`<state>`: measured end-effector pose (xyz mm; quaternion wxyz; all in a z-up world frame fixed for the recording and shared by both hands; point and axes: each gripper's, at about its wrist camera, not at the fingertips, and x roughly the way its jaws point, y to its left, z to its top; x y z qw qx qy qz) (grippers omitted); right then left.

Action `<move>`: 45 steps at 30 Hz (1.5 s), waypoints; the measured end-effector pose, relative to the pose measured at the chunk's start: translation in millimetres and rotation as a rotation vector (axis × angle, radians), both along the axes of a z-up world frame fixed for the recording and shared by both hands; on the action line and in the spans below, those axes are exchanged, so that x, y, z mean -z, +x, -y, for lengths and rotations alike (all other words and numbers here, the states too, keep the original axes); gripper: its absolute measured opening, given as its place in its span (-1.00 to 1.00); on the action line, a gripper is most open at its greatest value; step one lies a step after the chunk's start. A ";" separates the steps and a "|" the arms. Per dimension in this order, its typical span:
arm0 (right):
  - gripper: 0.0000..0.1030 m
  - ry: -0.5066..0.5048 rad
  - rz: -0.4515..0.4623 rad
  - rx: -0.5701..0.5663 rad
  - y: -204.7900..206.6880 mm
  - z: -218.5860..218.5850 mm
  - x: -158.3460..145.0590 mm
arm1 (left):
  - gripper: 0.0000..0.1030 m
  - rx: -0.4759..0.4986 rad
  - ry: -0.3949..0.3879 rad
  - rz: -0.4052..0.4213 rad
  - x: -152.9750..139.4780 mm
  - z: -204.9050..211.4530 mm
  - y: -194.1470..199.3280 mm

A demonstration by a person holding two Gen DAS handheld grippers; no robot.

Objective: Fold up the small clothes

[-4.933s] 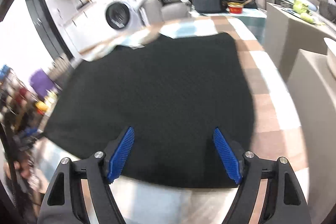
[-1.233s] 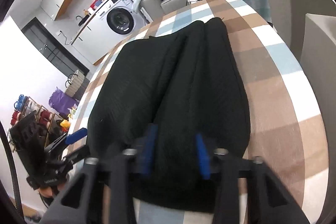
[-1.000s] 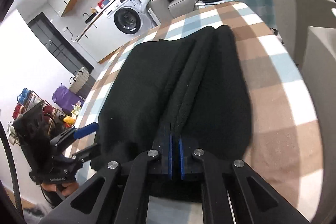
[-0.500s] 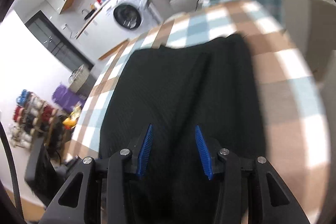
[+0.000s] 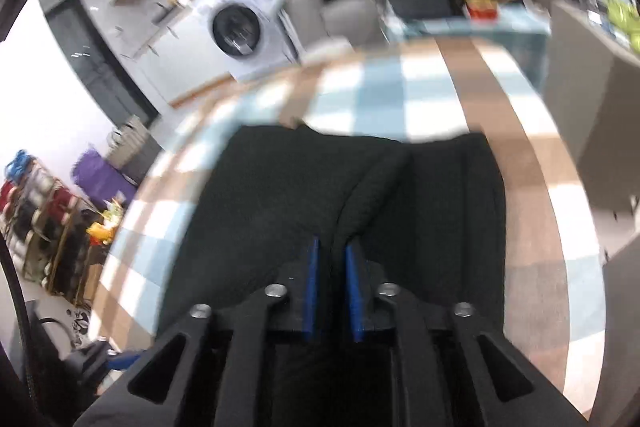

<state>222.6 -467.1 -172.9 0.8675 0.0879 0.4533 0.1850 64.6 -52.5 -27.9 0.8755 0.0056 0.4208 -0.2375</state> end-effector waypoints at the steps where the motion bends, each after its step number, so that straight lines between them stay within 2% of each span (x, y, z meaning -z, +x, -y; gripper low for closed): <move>1: -0.48 0.007 -0.056 0.012 -0.5 4.9 7.0 | 0.51 -0.007 -0.007 -0.003 -0.2 -2.6 0.5; 2: -0.33 0.015 -0.080 0.017 -0.6 7.9 9.9 | 0.51 -0.012 -0.013 -0.009 0.1 -4.7 1.5; 4: -0.18 0.053 -0.098 -0.003 -17.9 19.7 9.7 | 0.51 -0.029 -0.015 -0.016 2.0 -8.2 4.4; 8: -0.18 0.173 -0.108 -0.131 -73.9 28.3 9.8 | 0.51 -0.038 0.004 -0.041 11.2 -7.8 8.5; 9: -0.18 0.169 -0.101 -0.159 -88.3 27.4 11.2 | 0.51 -0.042 0.021 -0.041 14.1 -7.5 9.5; 11: -0.19 0.091 -0.076 -0.227 -119.7 22.9 17.1 | 0.51 -0.050 0.052 -0.051 18.8 -7.3 9.8; 13: -0.18 0.033 -0.053 -0.230 -145.0 27.1 22.0 | 0.51 -0.051 0.047 -0.058 20.4 -9.4 8.5; 17: -0.14 0.060 -0.018 -0.174 -179.0 55.8 11.2 | 0.51 -0.058 0.039 -0.067 20.1 -13.0 7.8; 19: -0.06 0.080 0.014 -0.111 -186.1 72.7 7.5 | 0.51 -0.056 0.037 -0.060 17.6 -12.1 7.4; 21: -0.03 0.127 0.001 -0.052 -179.1 85.0 8.8 | 0.51 -0.058 0.030 -0.056 15.5 -11.9 7.2; 25: -0.03 0.309 -0.057 0.010 -150.3 99.0 29.3 | 0.51 -0.056 0.022 -0.059 15.7 -11.0 6.8; 29: -0.03 0.328 -0.094 0.003 -122.9 89.8 40.7 | 0.51 -0.065 0.017 -0.059 15.9 -12.6 9.1; 31: -0.04 0.318 -0.085 -0.005 -113.5 82.6 41.9 | 0.51 -0.067 0.013 -0.060 15.7 -14.0 9.6; 32: -0.14 0.299 -0.066 -0.002 -110.7 78.9 39.2 | 0.51 -0.069 0.012 -0.058 15.4 -14.4 9.9; 33: -0.38 0.282 -0.053 -0.003 -104.9 76.1 37.2 | 0.51 -0.070 0.010 -0.057 15.3 -14.9 10.2; 36: -0.70 0.217 -0.031 -0.008 -95.1 69.2 33.1 | 0.51 -0.074 0.007 -0.059 15.4 -15.2 10.8; 37: -0.89 0.194 -0.025 -0.010 -94.9 67.1 31.8 | 0.51 -0.074 0.007 -0.058 15.0 -15.2 10.3; 40: -0.91 0.124 0.039 -0.023 -95.8 57.0 21.7 | 0.51 -0.078 0.008 -0.048 11.7 -16.0 7.9; 42: -0.92 0.080 0.127 -0.017 -105.3 55.7 2.6 | 0.51 -0.081 0.000 -0.037 7.6 -16.9 5.6; 45: -0.92 0.060 0.191 0.005 -119.0 62.7 -20.7 | 0.51 -0.075 -0.003 -0.028 4.8 -16.1 3.8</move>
